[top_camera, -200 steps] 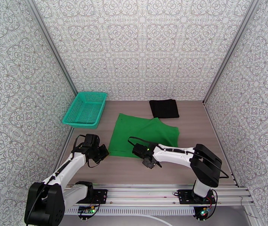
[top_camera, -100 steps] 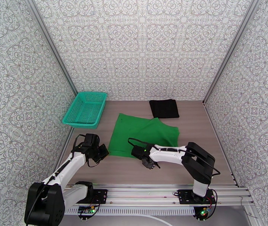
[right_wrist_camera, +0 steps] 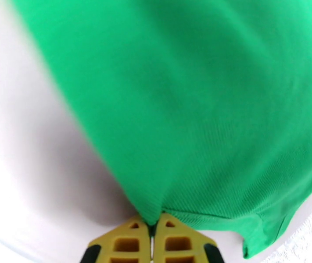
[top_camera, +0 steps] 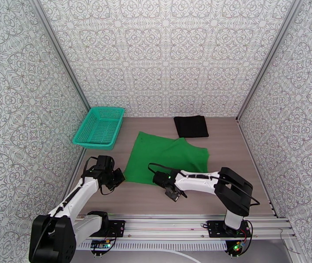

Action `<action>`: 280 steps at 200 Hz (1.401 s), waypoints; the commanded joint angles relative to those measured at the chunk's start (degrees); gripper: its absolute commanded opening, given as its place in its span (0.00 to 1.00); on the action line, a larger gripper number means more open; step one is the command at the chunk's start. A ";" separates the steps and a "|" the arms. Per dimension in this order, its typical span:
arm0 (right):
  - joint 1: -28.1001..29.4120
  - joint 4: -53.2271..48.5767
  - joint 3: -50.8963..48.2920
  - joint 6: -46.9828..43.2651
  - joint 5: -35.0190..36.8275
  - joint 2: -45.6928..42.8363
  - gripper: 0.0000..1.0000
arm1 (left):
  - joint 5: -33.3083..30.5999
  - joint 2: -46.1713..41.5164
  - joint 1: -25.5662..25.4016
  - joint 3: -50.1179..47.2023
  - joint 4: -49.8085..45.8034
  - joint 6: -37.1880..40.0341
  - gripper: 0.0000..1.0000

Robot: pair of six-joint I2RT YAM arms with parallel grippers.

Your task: Fold and stack the mixed laundry pile

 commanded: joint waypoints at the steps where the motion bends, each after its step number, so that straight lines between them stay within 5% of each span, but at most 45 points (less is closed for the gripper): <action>1: 2.62 -3.57 -0.62 0.20 -6.09 -1.18 0.00 | -3.72 -2.71 1.65 0.09 -4.29 0.82 0.00; 129: 5.53 -3.41 -1.60 1.25 -5.88 -8.94 0.00 | -0.01 -4.95 4.50 -0.84 -5.21 -2.74 0.00; 280: -4.03 -3.92 2.26 -12.68 -15.42 -5.84 0.00 | 3.76 17.89 4.82 15.30 -6.22 4.86 0.00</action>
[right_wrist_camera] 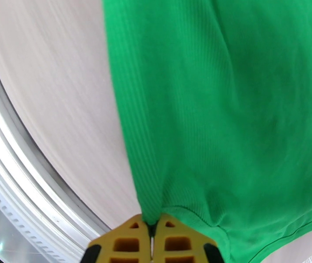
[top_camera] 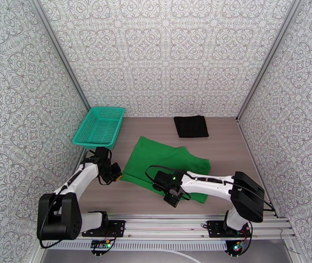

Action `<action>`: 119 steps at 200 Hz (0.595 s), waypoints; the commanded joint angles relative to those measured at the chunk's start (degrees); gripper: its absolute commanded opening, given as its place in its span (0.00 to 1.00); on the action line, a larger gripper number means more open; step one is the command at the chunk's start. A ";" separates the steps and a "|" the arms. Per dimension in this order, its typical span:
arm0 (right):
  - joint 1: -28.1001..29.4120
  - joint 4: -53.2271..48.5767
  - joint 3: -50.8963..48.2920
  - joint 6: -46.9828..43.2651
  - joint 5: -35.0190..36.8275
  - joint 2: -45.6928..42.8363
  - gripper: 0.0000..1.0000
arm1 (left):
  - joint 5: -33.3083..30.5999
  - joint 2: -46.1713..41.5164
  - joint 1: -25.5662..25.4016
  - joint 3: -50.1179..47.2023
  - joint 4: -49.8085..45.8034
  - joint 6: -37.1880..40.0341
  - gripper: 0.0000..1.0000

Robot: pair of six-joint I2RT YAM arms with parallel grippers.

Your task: Fold and stack the mixed laundry pile

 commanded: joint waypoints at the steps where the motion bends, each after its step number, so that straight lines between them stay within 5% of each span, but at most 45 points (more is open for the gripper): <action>1: -1.99 -1.92 1.73 -4.27 -2.19 0.97 0.00 | 0.90 2.44 0.31 3.04 -0.82 2.13 0.00; 119: -9.40 -2.84 1.54 -12.51 -6.24 4.38 0.00 | -0.63 14.30 -2.57 11.31 -1.18 3.56 0.00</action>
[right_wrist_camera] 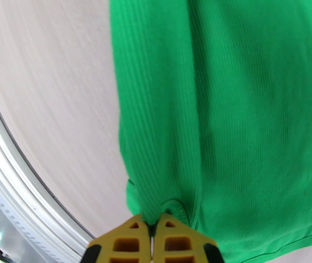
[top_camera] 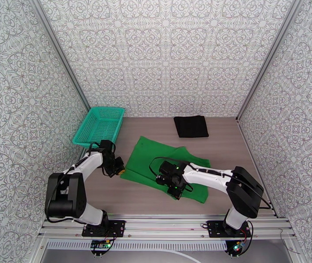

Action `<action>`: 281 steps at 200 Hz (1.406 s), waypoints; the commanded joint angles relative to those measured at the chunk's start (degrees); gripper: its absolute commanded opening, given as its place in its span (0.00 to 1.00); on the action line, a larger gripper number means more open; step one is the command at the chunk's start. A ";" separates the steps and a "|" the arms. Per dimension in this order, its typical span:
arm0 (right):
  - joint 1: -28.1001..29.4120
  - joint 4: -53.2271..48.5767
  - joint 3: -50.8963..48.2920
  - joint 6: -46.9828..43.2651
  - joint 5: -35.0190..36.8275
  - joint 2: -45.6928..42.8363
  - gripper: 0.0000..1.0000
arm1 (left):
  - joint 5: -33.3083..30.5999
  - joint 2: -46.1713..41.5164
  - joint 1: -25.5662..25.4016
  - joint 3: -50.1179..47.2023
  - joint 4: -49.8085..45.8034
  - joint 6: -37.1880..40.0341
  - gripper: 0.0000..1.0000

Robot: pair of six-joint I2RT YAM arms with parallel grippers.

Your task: Fold and stack the mixed laundry pile

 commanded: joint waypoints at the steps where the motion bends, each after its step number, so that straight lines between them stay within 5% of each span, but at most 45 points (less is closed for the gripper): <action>1: -1.14 -2.10 1.02 -2.54 -2.01 1.63 0.00 | -1.08 2.38 -0.72 2.76 -0.41 1.13 0.00; 99: -2.38 -6.77 1.96 -2.58 -15.52 -1.53 0.00 | -2.81 1.49 -1.68 5.48 -3.72 2.35 0.00; 261: -10.73 -7.64 5.41 -6.36 -14.96 3.52 0.00 | -2.90 12.60 -2.87 14.19 -4.02 6.54 0.00; 281: -11.59 -7.71 6.03 -6.94 -14.83 5.43 0.00 | -2.81 14.31 -3.05 15.76 -3.84 6.76 0.11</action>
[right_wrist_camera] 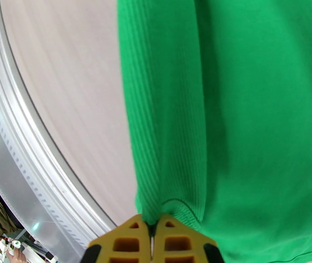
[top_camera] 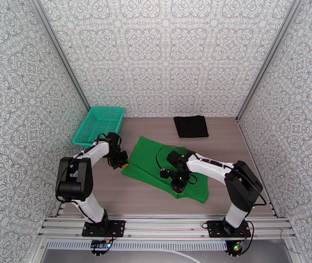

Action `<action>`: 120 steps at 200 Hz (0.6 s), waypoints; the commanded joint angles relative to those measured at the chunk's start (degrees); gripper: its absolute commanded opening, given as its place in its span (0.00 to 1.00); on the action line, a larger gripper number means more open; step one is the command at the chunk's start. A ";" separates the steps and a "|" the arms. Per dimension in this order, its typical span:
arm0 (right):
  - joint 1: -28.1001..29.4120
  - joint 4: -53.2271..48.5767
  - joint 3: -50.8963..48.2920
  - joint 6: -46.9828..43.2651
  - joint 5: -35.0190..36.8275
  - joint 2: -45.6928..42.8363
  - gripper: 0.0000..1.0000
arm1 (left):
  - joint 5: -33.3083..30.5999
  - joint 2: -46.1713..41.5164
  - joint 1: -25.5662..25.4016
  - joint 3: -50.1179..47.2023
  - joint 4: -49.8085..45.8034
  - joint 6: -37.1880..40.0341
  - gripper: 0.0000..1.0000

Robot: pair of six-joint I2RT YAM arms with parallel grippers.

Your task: Fold and stack the mixed laundry pile

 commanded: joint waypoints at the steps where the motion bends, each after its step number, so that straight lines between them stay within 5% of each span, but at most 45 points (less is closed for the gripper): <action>1: -1.17 -1.66 1.80 -1.81 -0.61 2.58 0.00 | -1.74 1.96 -0.34 2.87 0.06 1.58 0.12; 52: -2.45 -0.51 2.10 -0.68 1.34 4.76 0.05 | -0.05 0.51 -1.26 7.04 -1.06 1.43 0.64; 120: -3.69 3.22 3.50 8.08 9.67 -3.07 0.36 | 0.01 -12.57 -1.84 6.73 -3.31 1.18 0.67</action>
